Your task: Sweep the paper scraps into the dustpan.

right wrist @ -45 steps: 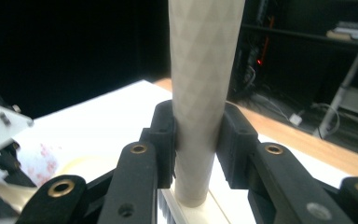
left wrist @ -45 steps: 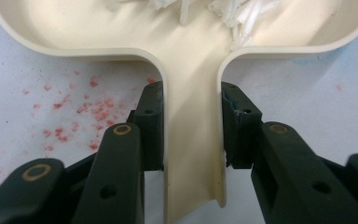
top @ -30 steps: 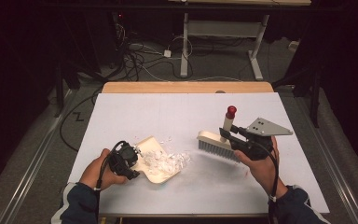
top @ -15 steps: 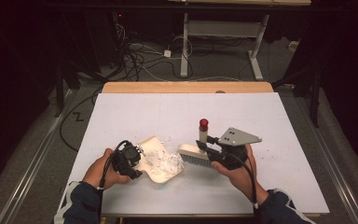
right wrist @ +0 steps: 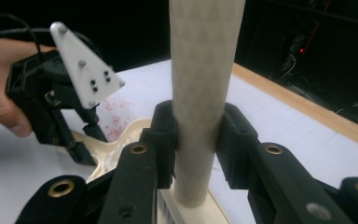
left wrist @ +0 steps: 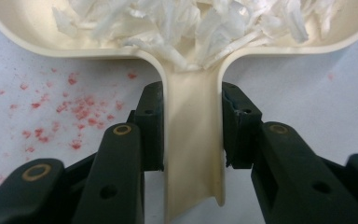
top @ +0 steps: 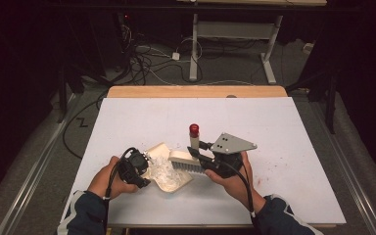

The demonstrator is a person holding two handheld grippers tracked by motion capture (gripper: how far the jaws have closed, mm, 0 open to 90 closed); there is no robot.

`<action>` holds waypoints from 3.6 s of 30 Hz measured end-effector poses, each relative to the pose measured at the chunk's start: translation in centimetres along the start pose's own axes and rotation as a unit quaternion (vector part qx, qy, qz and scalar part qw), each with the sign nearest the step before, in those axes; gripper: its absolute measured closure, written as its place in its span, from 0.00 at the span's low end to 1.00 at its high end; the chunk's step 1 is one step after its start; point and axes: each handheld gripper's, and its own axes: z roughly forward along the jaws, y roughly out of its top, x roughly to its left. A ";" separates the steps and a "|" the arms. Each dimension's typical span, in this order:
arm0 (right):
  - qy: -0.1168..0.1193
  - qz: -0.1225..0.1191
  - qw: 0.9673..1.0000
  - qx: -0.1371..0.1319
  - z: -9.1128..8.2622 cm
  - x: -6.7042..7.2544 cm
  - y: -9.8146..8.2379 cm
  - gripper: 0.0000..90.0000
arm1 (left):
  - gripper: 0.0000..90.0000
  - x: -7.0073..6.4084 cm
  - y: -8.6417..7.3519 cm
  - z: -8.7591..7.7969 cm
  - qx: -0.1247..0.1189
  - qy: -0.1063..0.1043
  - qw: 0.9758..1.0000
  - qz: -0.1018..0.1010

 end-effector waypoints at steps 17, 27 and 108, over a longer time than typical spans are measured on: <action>-0.146 0.004 0.989 -0.006 3.6 -6.2 -0.6 0.79 | 0.70 0.2 -0.1 0.3 -0.003 -0.015 1.000 -0.014; -0.133 0.011 0.991 -0.006 7.7 -5.4 -0.6 0.79 | 0.70 0.9 -1.0 0.3 -0.012 -0.032 0.999 -0.033; -0.044 -0.028 0.998 0.018 1.5 -1.0 -1.6 0.79 | 0.70 0.6 -1.4 -0.1 0.012 -0.007 0.999 -0.034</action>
